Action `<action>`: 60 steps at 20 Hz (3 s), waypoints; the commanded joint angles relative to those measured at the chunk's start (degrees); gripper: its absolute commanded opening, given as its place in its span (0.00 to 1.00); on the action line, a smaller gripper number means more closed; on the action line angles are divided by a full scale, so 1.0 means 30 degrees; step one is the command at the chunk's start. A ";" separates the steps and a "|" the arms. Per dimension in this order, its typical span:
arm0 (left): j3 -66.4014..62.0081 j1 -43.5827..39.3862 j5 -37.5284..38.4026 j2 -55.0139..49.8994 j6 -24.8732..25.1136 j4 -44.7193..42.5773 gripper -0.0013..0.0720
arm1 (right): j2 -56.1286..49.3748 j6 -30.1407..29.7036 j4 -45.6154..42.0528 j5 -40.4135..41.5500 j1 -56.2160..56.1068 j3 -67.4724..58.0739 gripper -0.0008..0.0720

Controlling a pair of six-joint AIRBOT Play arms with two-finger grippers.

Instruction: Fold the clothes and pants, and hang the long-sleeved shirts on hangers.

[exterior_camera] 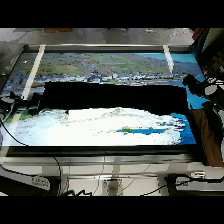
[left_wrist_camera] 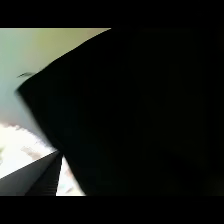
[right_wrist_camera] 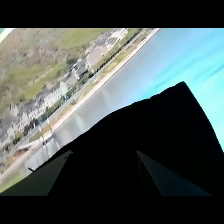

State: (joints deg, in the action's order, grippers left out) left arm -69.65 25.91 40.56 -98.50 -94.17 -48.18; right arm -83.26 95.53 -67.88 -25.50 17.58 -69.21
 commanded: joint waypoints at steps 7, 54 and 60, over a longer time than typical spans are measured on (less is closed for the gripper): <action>-0.0073 -0.2412 -0.6965 -0.0772 0.1770 0.1719 0.03 | 0.0015 -0.2747 0.0029 0.0029 -0.3155 -0.0102 0.62; -0.3242 -0.4568 0.4918 0.7293 1.0608 0.1865 0.02 | -0.7227 -0.1435 0.0087 -0.8706 -1.6502 -1.0783 0.04; -0.3242 -1.2356 0.4852 0.3249 1.1060 0.1931 0.02 | -0.6280 -0.1530 0.0058 -1.0703 -1.1664 -1.0775 0.04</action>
State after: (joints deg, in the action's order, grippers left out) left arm -79.35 -1.28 55.05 -83.22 -62.28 -43.75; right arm -103.35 91.20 -67.05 -53.43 -23.62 -101.51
